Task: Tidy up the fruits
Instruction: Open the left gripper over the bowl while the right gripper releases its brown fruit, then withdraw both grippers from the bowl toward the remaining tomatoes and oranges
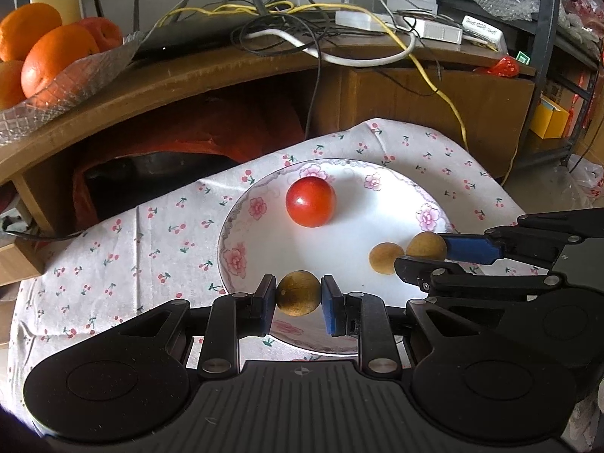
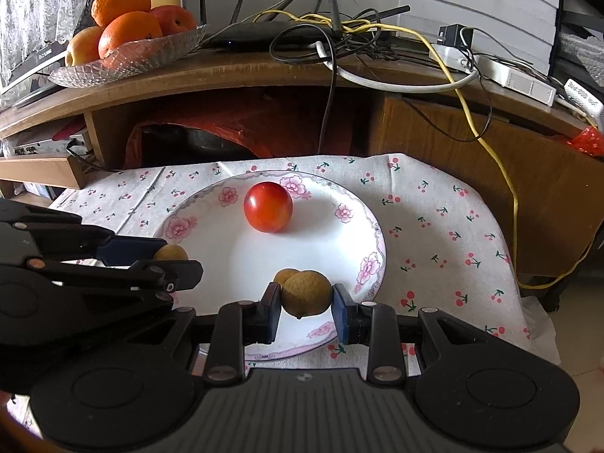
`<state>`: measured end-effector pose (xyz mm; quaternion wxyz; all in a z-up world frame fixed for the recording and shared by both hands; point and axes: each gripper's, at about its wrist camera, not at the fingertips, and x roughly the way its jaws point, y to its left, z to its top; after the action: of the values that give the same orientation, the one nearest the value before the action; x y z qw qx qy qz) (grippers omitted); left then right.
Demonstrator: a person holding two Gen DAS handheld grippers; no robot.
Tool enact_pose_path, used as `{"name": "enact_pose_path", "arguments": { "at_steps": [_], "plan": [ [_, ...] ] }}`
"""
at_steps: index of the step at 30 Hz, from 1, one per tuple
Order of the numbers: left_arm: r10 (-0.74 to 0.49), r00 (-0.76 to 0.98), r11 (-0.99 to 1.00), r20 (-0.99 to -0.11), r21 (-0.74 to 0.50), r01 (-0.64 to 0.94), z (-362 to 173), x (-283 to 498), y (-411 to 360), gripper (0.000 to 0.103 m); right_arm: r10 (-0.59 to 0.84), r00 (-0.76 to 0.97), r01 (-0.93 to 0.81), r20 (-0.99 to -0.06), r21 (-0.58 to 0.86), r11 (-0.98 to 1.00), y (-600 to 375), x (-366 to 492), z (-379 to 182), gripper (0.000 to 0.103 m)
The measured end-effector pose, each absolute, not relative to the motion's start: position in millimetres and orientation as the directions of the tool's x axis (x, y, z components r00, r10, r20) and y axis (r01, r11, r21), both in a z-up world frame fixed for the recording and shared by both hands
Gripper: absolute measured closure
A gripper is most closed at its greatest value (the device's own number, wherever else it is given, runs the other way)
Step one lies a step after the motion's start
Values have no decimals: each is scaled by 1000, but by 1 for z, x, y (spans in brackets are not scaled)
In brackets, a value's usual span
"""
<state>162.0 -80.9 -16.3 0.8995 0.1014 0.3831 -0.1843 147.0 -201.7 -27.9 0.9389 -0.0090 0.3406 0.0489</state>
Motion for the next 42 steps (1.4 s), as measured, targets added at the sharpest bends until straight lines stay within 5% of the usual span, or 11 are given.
{"name": "enact_pose_path", "arguments": {
  "at_steps": [13,42],
  "plan": [
    [-240,638,921,-732,36,388,-24,170,-79,70,82,760,-102,-645,6,995,-199,158,-34,72],
    [-244,684,931,-688,30,363,-4,159,-65,41,92,812,-87,-577,36,996,-210,141,-9,71]
  ]
}}
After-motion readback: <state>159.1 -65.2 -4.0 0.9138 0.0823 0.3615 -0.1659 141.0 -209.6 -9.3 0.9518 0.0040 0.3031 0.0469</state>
